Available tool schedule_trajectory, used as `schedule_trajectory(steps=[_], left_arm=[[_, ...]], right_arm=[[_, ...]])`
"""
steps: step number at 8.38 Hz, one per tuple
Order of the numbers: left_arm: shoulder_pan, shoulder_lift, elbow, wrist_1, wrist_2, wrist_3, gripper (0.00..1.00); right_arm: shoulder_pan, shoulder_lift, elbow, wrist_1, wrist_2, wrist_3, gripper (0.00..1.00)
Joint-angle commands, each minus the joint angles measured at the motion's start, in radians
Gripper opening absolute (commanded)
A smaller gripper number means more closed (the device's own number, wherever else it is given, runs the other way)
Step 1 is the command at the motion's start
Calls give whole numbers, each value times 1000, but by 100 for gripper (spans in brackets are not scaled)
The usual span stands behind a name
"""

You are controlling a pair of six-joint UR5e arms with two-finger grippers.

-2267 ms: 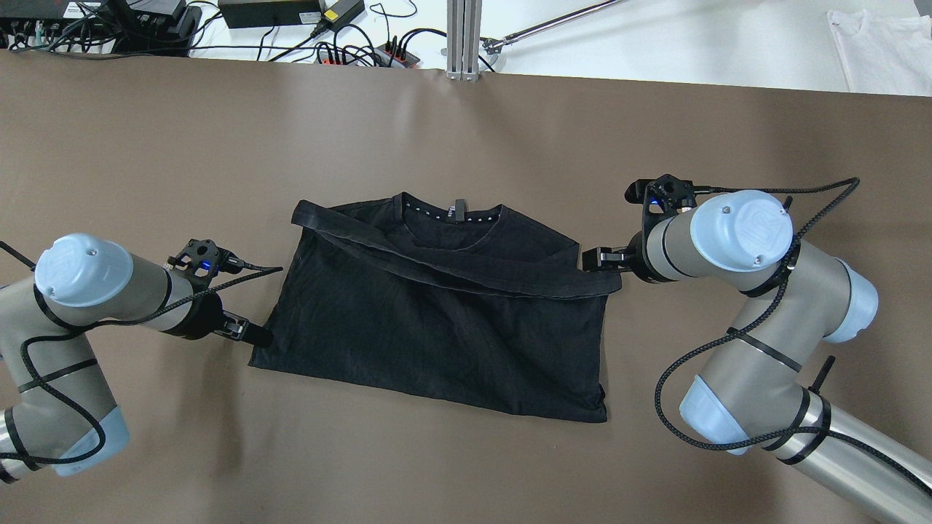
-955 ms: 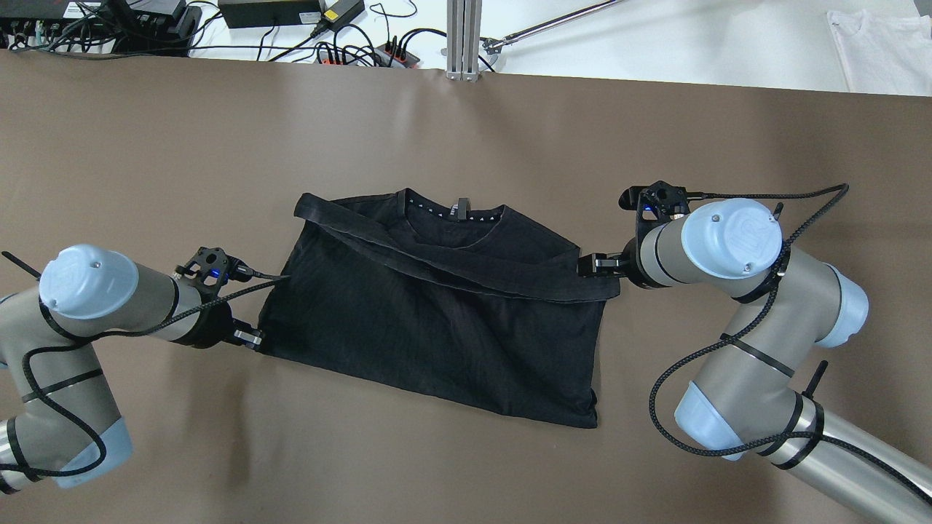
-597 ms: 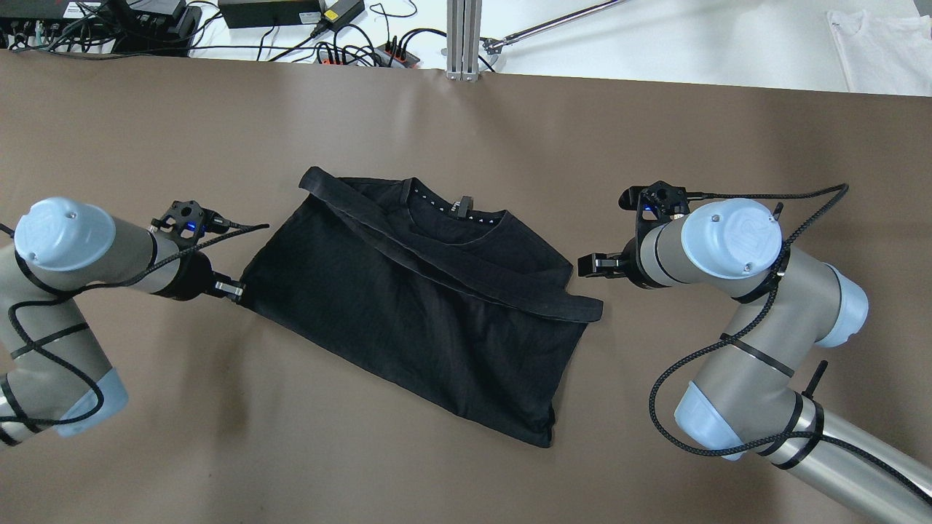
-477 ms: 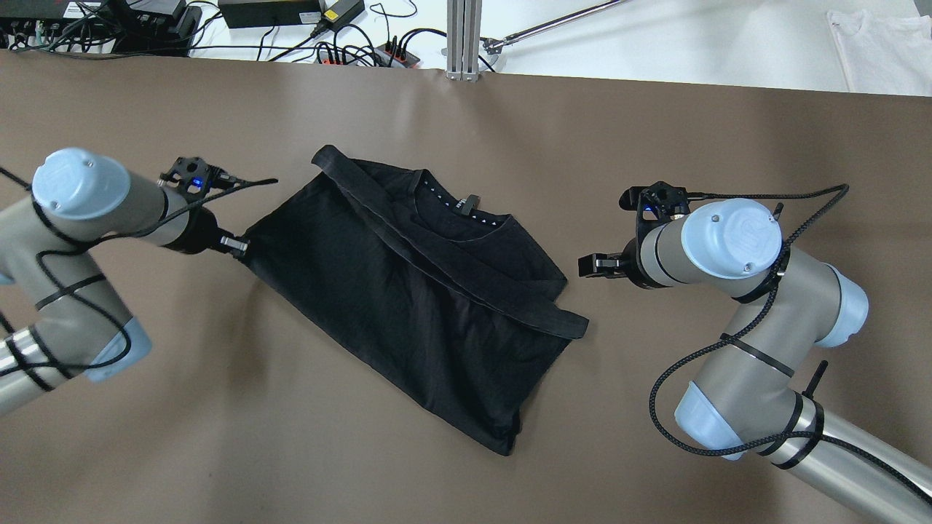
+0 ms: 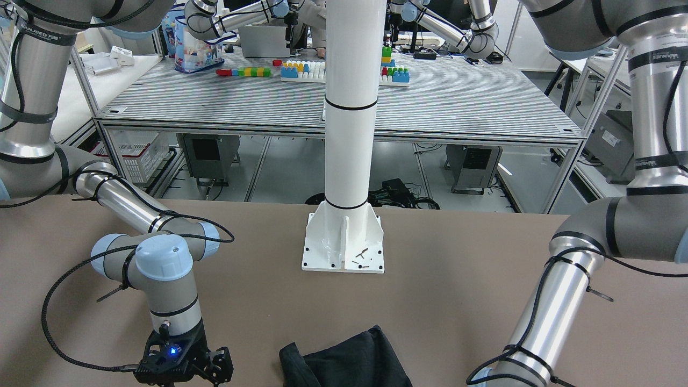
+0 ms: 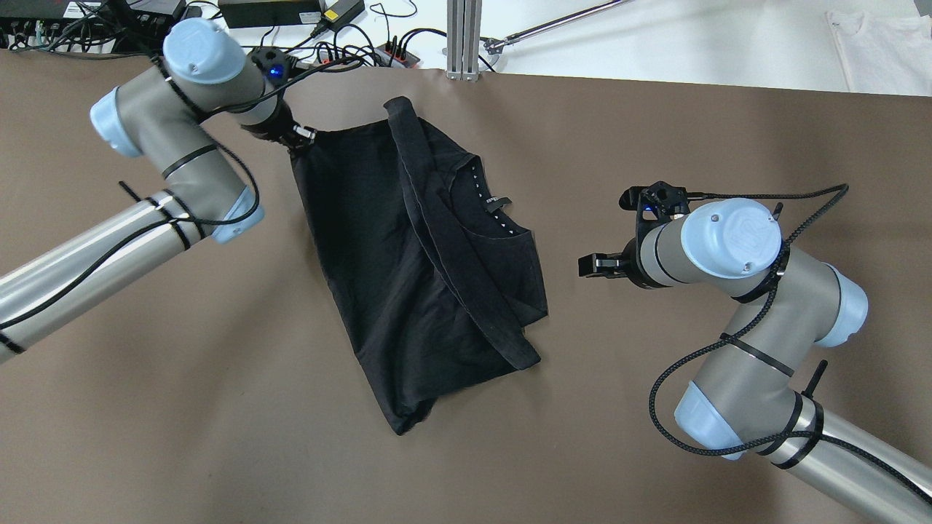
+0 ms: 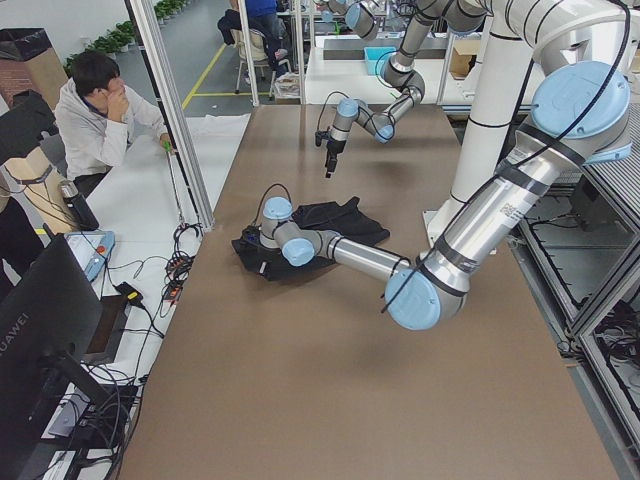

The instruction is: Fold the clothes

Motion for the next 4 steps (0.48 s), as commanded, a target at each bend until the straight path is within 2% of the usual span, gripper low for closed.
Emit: schedule_trajectory(steps=[1,2,3,4], left_arm=[[-4,-99,163,-82,32,39,38],[-8,-98,150,-88,32,71,99],[-36,-98,133,-88,3,86,100],[-69,-90,113,-88,-99,97,100]], right_arm=[[0,1,0,-2,-4,0,94],[-2,7,0,-2,-4,2,94],[-3,11,0,-3,-4,15,93],[-3,22,-2,-8,-6,120,93]])
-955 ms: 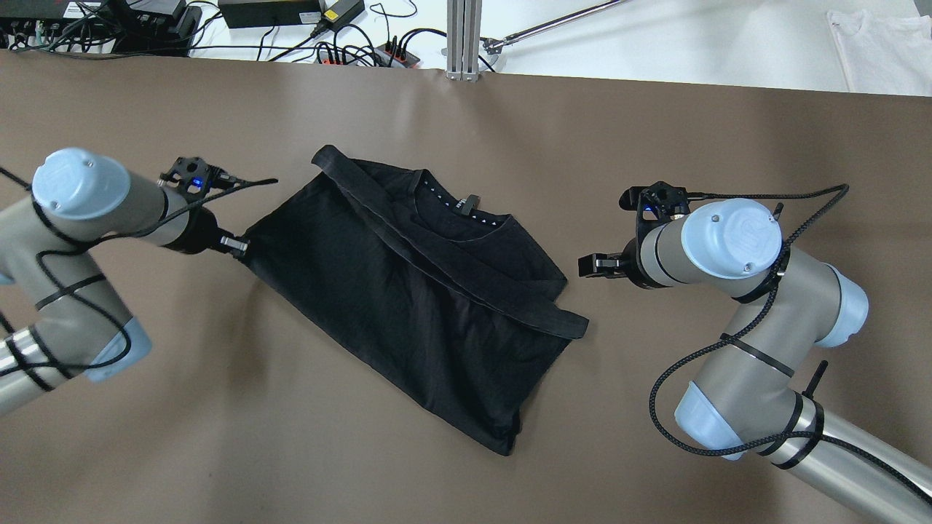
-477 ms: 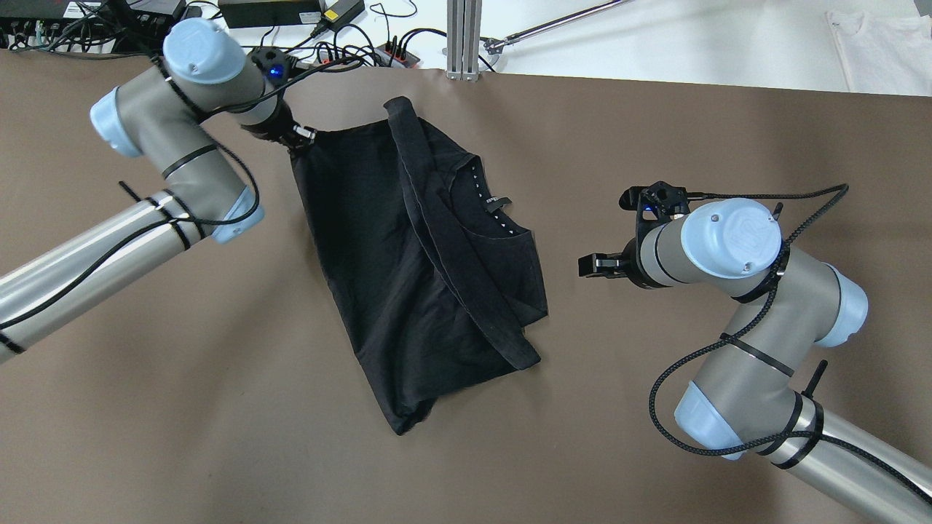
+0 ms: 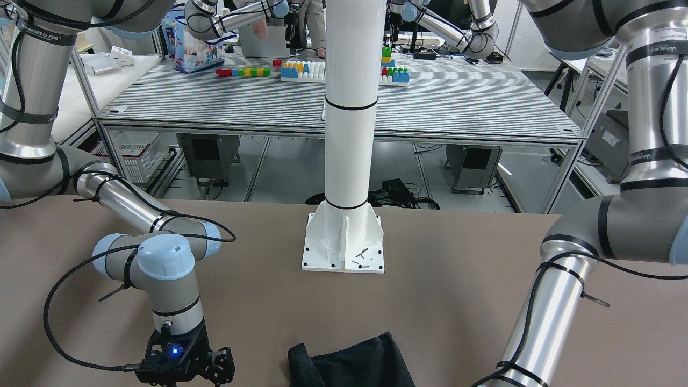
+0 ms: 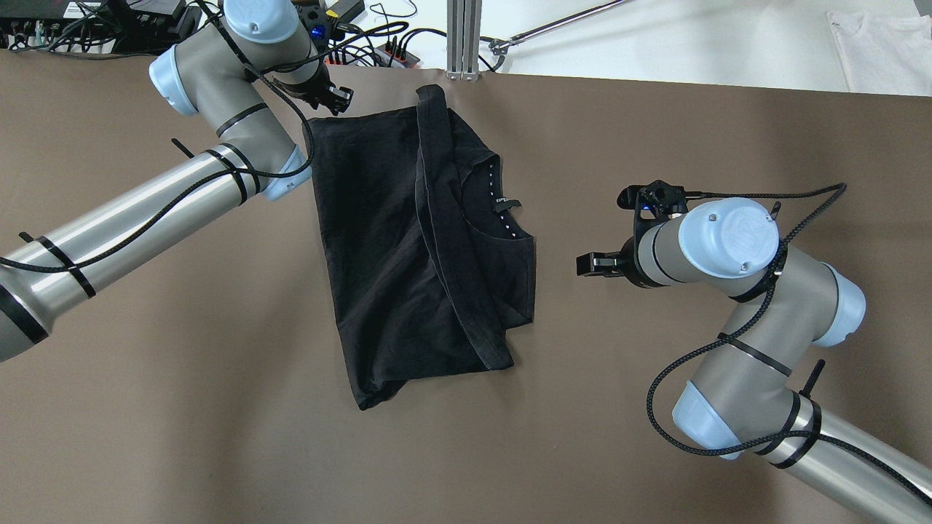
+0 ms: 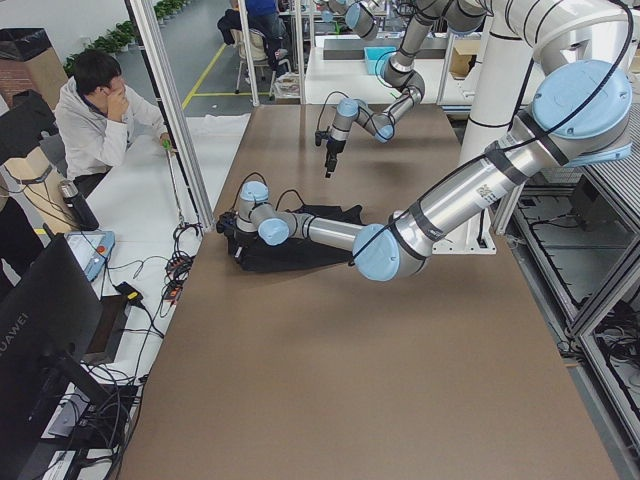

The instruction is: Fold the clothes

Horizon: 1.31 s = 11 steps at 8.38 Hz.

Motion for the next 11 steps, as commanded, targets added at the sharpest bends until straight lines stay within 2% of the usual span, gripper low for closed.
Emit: schedule_trajectory(steps=[1,2,4,6,7,8,9,11], left_arm=[[-43,54,-83,-3,-117,22,100],[-43,68,-101,-3,-117,22,100],[-41,71,-103,-5,-117,22,100],[-41,73,-103,-5,-117,21,100],[-41,73,-105,-5,-117,21,100],[-41,73,-103,-5,-117,22,100],[-41,73,-105,-5,-117,22,100],[-40,73,-103,-5,-117,22,100]], right_arm=[[-7,20,-1,1,-2,291,93],[-33,52,-15,1,-17,436,93],[-131,94,-44,10,-195,625,93],[-205,98,-60,10,-291,701,92],[-234,109,-105,62,-340,704,92],[-239,134,-176,117,-350,722,90],[-240,163,-242,134,-350,742,83],[-246,169,-250,134,-350,743,76]])
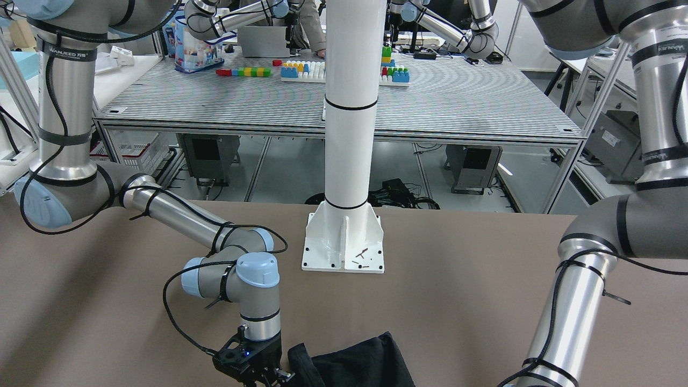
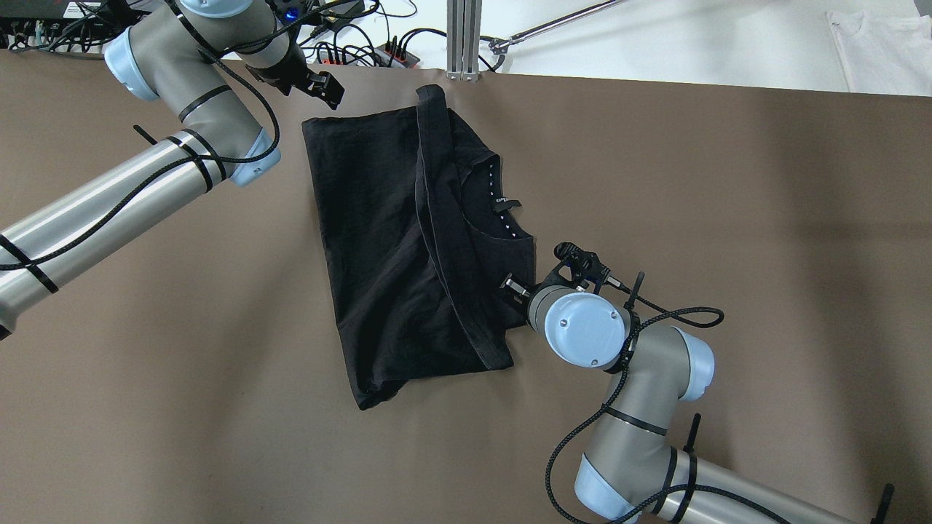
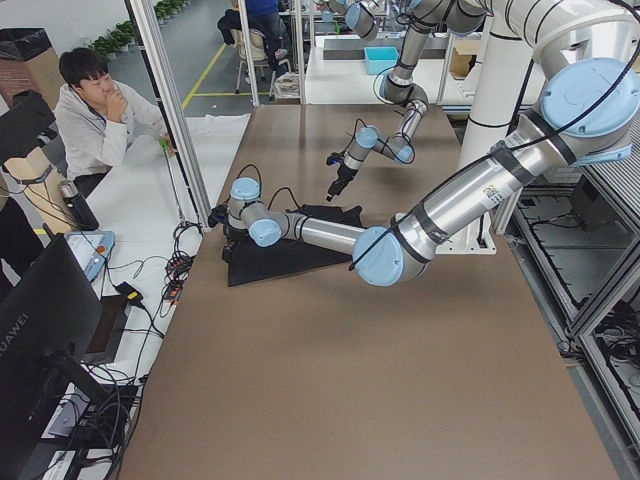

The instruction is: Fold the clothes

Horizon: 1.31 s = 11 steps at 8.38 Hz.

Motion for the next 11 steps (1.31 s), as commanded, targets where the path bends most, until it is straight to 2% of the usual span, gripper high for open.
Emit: schedule_trajectory(steps=[1,2,3,6,9,11], left_arm=[[1,0,1,0,0,0,100],[1,0,1,0,0,0,100],[1,0,1,0,0,0,100],[4,2,-1,-2,0,-1,100],[4,32,-42,-2,0,-6,100],[9,35,-50,-2,0,-26,100]], right_arm=[[-11,14,-28,12,-4,22,70],[-16,14,-22,13,-4,28,63],[-16,14,-16,19,-3,32,51],[-16,4,16,23,1,17,0],[-23,-87,181,7,13,14,0],[-91,-154,254,3,5,14,0]])
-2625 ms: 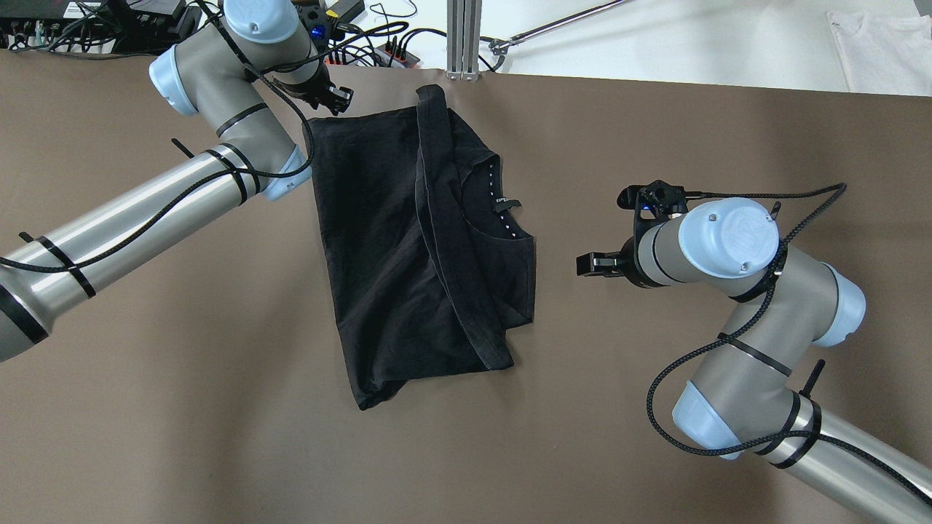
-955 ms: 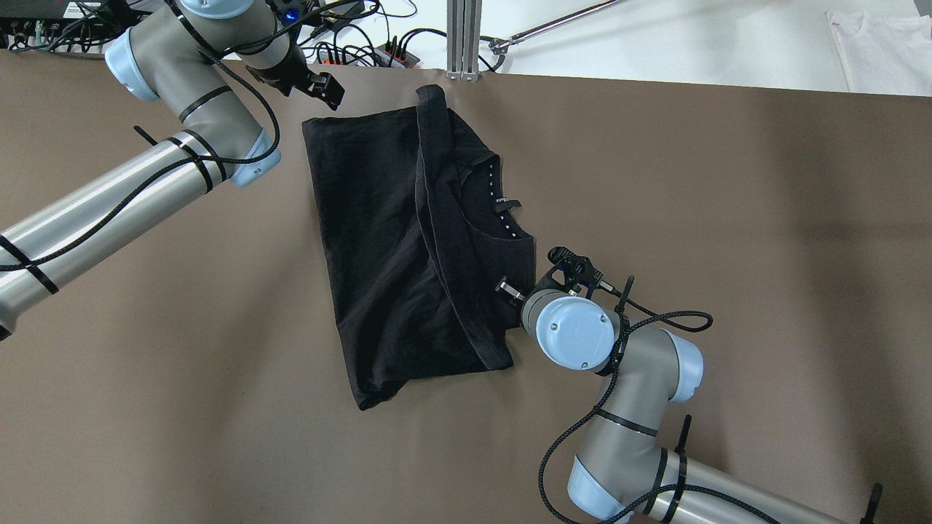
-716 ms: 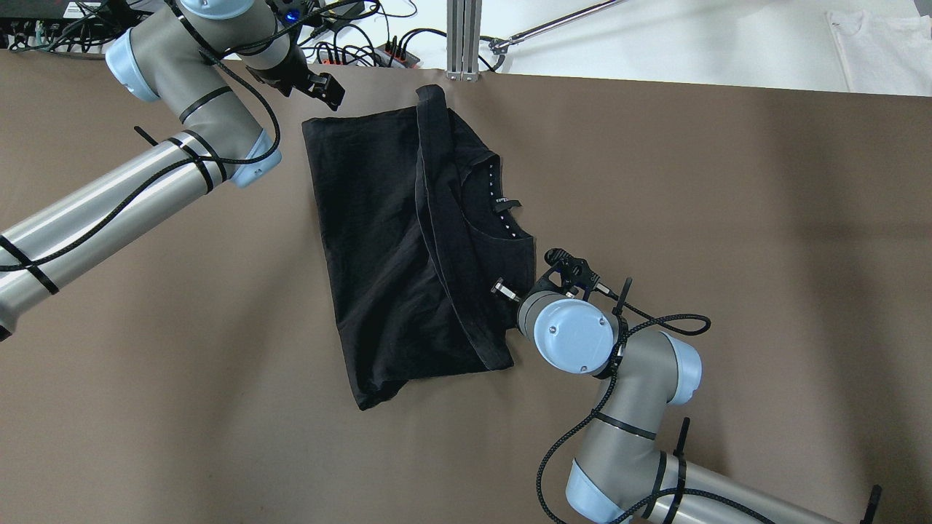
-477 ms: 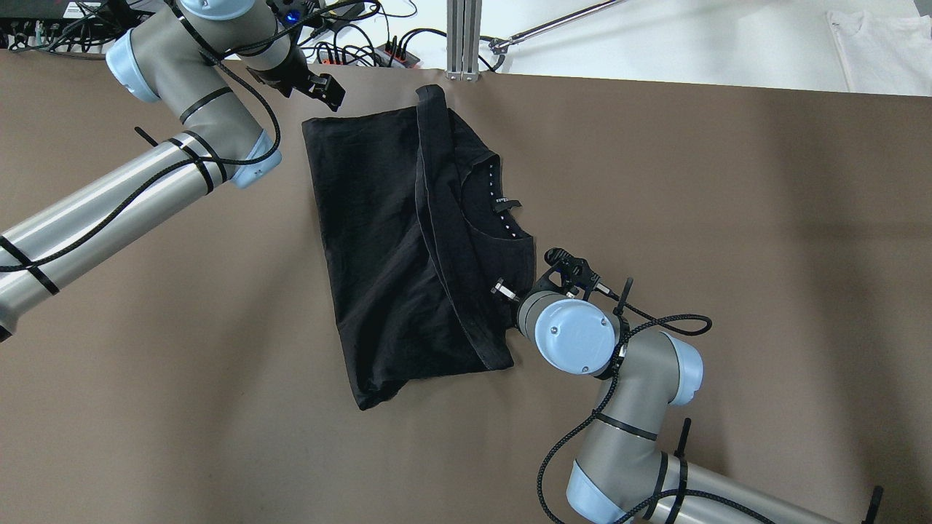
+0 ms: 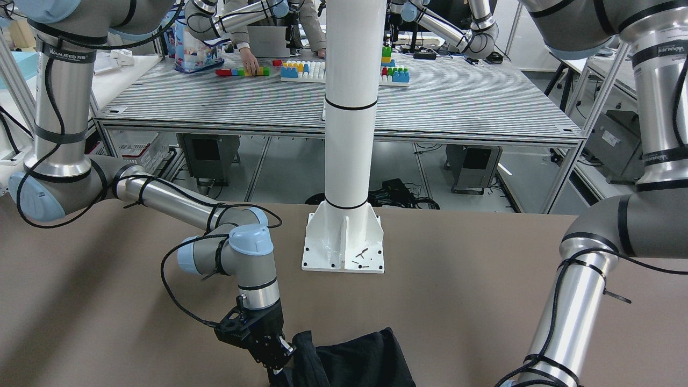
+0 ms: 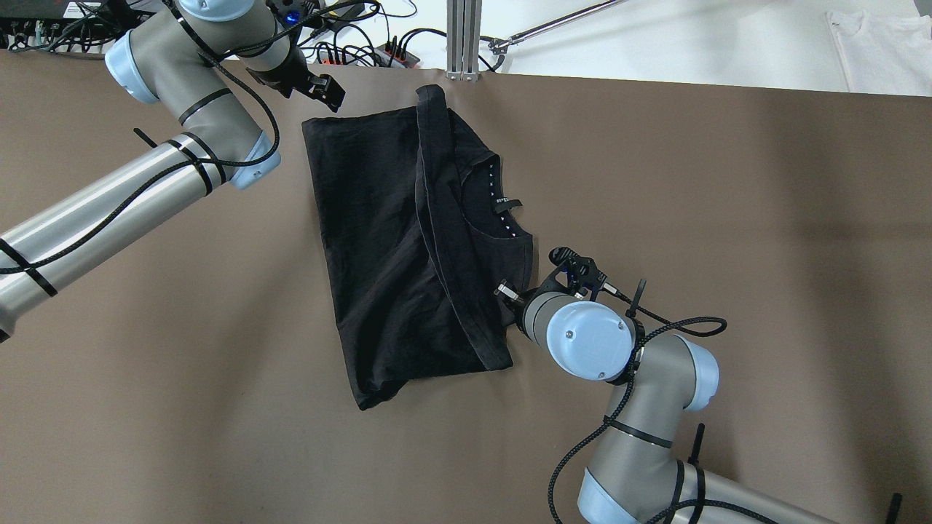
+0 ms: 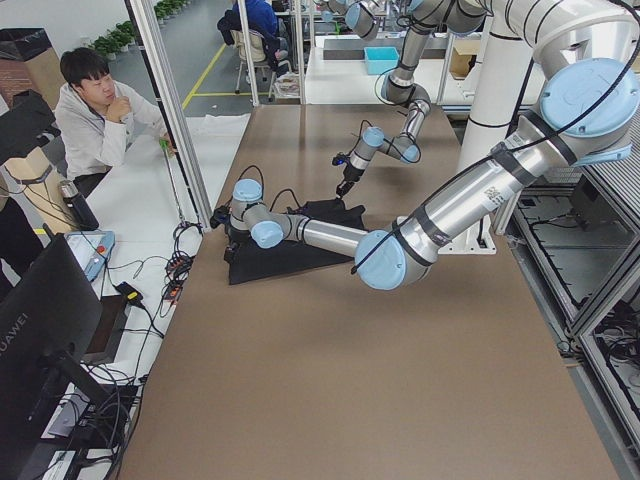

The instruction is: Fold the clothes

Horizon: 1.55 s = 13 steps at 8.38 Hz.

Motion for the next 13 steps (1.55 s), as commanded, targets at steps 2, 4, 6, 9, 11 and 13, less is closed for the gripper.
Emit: schedule_trajectory(steps=[2,4,6,9,11,13], left_arm=[[7,7,-11,-2,0,-17,100],[7,9,-13,-2,0,-17,100],[9,18,-28,-2,0,-20,100],[12,20,-31,0,0,-21,100],[15,20,-31,-2,2,-21,100],[13,21,-37,-2,0,-23,100]], right_arm=[[-69,-91,110,-4,-9,-1,0],[-101,-111,142,-4,-24,1,0],[-115,-122,158,-6,-50,-1,0],[-104,-124,166,-47,-52,-125,94],[-75,-5,158,-221,-55,-249,94],[-75,118,126,-396,-53,-368,94]])
